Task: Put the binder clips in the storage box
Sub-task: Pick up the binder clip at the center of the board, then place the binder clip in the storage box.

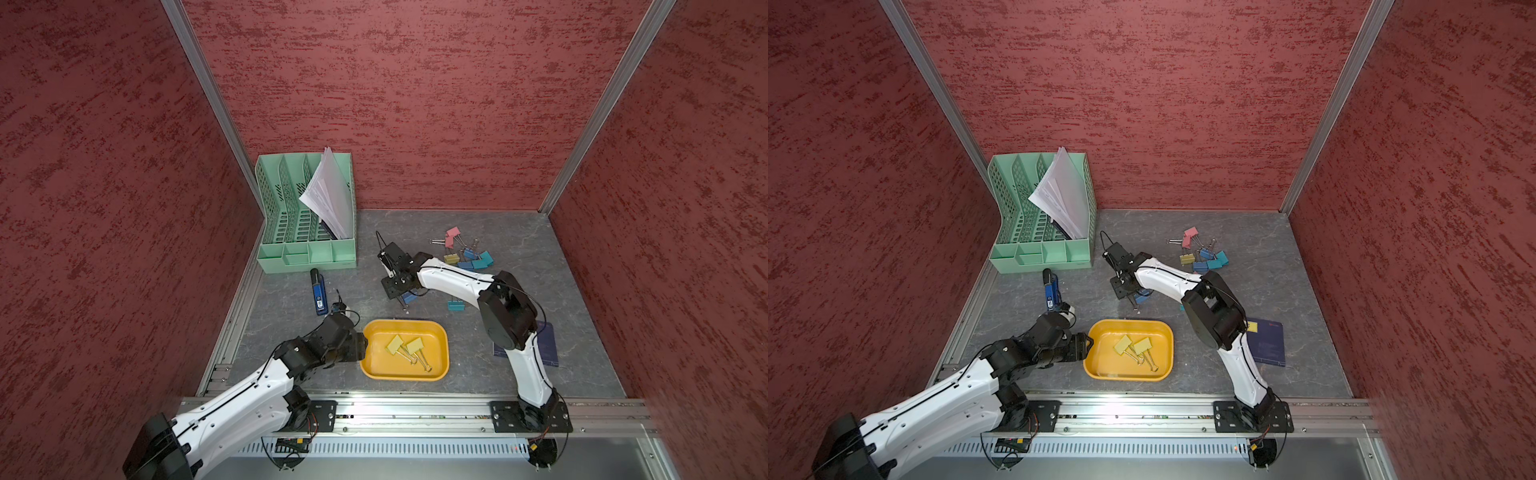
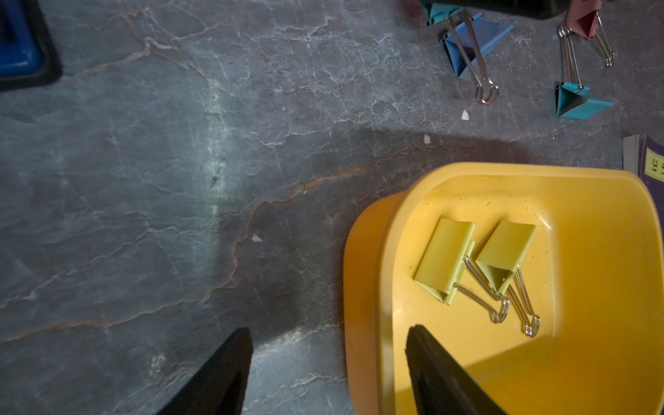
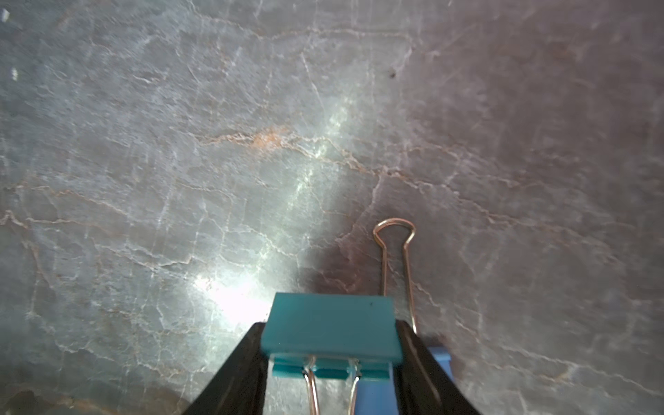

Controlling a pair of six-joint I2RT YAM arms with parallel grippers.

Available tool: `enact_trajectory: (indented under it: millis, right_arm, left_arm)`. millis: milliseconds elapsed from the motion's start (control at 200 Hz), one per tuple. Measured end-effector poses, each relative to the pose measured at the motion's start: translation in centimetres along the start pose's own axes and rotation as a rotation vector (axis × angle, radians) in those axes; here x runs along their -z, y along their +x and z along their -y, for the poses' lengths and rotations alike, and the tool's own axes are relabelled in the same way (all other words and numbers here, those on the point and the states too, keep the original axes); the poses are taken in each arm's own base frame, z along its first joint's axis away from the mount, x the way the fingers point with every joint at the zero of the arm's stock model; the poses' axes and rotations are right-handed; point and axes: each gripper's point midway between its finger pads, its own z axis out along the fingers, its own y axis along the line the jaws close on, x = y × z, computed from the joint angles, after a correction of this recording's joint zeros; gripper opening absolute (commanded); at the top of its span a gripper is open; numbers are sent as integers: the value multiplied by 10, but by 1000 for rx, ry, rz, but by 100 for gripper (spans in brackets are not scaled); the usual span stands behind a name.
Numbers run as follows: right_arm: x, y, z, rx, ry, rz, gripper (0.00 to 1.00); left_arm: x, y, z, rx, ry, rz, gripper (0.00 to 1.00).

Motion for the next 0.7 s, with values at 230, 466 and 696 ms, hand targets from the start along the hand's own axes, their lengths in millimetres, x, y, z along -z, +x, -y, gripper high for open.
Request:
enact_trajectory:
  millis: [230, 466, 696]
  right_arm:
    - [25, -10, 2, 6, 2, 38, 52]
    - [88, 1, -6, 14, -51, 97, 52]
    - [126, 58, -58, 127, -199, 110, 53]
  left_arm:
    - [0, 0, 0, 0, 0, 0, 72]
    - [0, 0, 0, 0, 0, 0, 72]
    - [0, 0, 1, -2, 1, -1, 72]
